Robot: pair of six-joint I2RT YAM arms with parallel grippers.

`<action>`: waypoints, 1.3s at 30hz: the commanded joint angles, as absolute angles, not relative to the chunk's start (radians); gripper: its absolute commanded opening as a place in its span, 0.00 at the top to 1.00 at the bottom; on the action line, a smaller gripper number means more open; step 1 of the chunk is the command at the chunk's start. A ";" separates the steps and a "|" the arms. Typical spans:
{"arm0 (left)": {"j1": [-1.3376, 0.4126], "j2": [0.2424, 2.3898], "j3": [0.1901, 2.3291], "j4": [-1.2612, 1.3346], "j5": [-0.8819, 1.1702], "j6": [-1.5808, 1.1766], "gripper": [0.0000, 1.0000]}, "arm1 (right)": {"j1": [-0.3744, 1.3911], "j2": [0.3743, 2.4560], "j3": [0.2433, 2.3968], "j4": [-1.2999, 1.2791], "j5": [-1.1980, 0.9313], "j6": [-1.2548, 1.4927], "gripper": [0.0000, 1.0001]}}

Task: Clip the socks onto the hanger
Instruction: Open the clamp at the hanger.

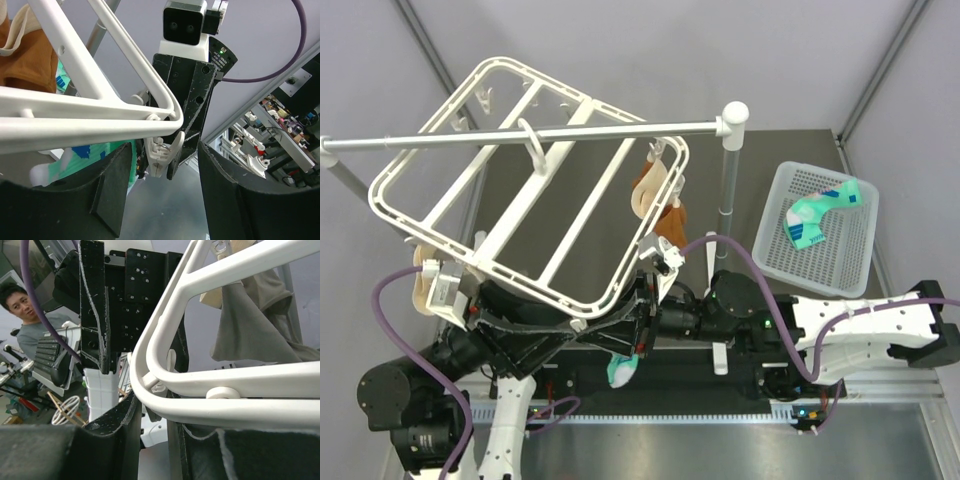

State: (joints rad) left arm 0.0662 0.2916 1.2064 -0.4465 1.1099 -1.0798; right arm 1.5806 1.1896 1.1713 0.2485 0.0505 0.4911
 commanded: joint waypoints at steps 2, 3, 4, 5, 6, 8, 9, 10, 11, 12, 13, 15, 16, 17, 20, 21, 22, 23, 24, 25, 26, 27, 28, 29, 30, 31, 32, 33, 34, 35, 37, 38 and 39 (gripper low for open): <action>0.075 0.296 1.192 -0.348 1.124 -1.130 0.40 | 1.566 1.206 1.183 0.311 0.006 0.514 1.00; 0.075 0.296 1.186 -0.345 1.123 -1.134 0.40 | 1.563 1.212 1.184 0.313 0.006 0.515 1.00; 0.075 0.296 1.186 -0.341 1.123 -1.137 0.40 | 1.562 1.215 1.184 0.314 0.005 0.520 1.00; 0.075 0.296 1.183 -0.339 1.121 -1.137 0.41 | 1.560 1.216 1.184 0.316 0.006 0.522 1.00; 0.077 0.295 1.177 -0.336 1.121 -1.138 0.42 | 1.560 1.219 1.187 0.319 0.005 0.525 1.00; 0.075 0.296 1.170 -0.330 1.118 -1.147 0.44 | 1.557 1.232 1.190 0.318 -0.021 0.528 1.00; 0.075 0.298 1.169 -0.315 1.120 -1.152 0.45 | 1.555 1.235 1.192 0.318 -0.025 0.528 1.00; 0.075 0.301 1.169 -0.311 1.118 -1.155 0.49 | 1.554 1.239 1.193 0.318 -0.025 0.531 1.00; 0.074 0.299 1.169 -0.308 1.120 -1.158 0.50 | 1.551 1.242 1.193 0.321 -0.028 0.531 1.00; 0.074 0.302 1.167 -0.305 1.120 -1.158 0.52 | 1.548 1.241 1.190 0.324 -0.028 0.537 1.00; 0.072 0.302 1.166 -0.305 1.121 -1.158 0.54 | 1.545 1.241 1.190 0.328 -0.026 0.537 1.00; 0.072 0.301 1.163 -0.305 1.121 -1.158 0.57 | 1.542 1.239 1.189 0.330 -0.028 0.538 1.00; 0.074 0.299 1.161 -0.304 1.123 -1.158 0.58 | 1.540 1.239 1.187 0.331 -0.026 0.540 1.00; 0.072 0.299 1.158 -0.305 1.124 -1.158 0.59 | 1.539 1.238 1.187 0.331 -0.028 0.538 1.00; 0.072 0.298 1.157 -0.304 1.123 -1.158 0.61 | 1.536 1.236 1.186 0.331 -0.028 0.541 1.00; 0.072 0.298 1.157 -0.304 1.118 -1.157 0.63 | 1.536 1.235 1.186 0.330 -0.028 0.541 1.00; 0.074 0.299 1.155 -0.305 1.120 -1.157 0.65 | 1.534 1.236 1.186 0.330 -0.028 0.545 1.00; 0.072 0.299 1.157 -0.305 1.118 -1.157 0.70 | 1.532 1.238 1.183 0.330 -0.026 0.543 1.00; 0.074 0.299 1.158 -0.304 1.118 -1.155 0.74 | 1.532 1.236 1.183 0.330 -0.028 0.543 1.00; 0.074 0.301 1.158 -0.305 1.115 -1.154 0.78 | 1.534 1.235 1.181 0.330 -0.026 0.543 0.98; 0.072 0.301 1.157 -0.304 1.115 -1.154 0.86 | 1.532 1.233 1.180 0.330 -0.026 0.543 0.94; 0.074 0.299 1.155 -0.305 1.115 -1.152 0.98 | 1.532 1.230 1.178 0.325 -0.018 0.543 0.90; 0.074 0.299 1.154 -0.307 1.109 -1.151 1.00 | 1.534 1.226 1.177 0.324 -0.014 0.542 0.80; 0.074 0.301 1.155 -0.314 1.106 -1.149 1.00 | 1.532 1.223 1.174 0.321 -0.011 0.540 0.74; 0.074 0.301 1.154 -0.314 1.104 -1.147 1.00 | 1.532 1.221 1.172 0.315 -0.005 0.537 0.69; 0.074 0.301 1.154 -0.318 1.104 -1.144 1.00 | 1.532 1.215 1.170 0.311 -0.003 0.535 0.55; 0.075 0.301 1.155 -0.321 1.100 -1.140 1.00 | 1.532 1.206 1.166 0.308 -0.003 0.532 0.48; 0.072 0.305 1.157 -0.334 1.097 -1.135 1.00 | 1.532 1.200 1.166 0.296 -0.003 0.525 0.43; 0.074 0.307 1.158 -0.344 1.097 -1.126 1.00 | 1.531 1.193 1.164 0.284 0.023 0.520 0.34; 0.075 0.307 1.158 -0.350 1.092 -1.123 1.00 | 1.532 1.181 1.166 0.270 0.025 0.508 0.29; 0.075 0.307 1.158 -0.351 1.092 -1.120 1.00 | 1.531 1.164 1.164 0.217 0.035 0.489 0.19; 0.075 0.305 1.160 -0.353 1.092 -1.120 1.00 | 1.531 1.143 1.160 0.198 0.037 0.470 0.16; 0.075 0.308 1.160 -0.354 1.094 -1.118 1.00 | 1.532 1.129 1.157 0.171 0.038 0.457 0.13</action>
State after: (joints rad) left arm 0.0708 0.2924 1.1549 -0.3695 1.0801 -1.1248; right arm 1.5478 1.1957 1.1645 0.2413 0.0021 0.5049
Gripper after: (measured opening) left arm 0.308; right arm 0.851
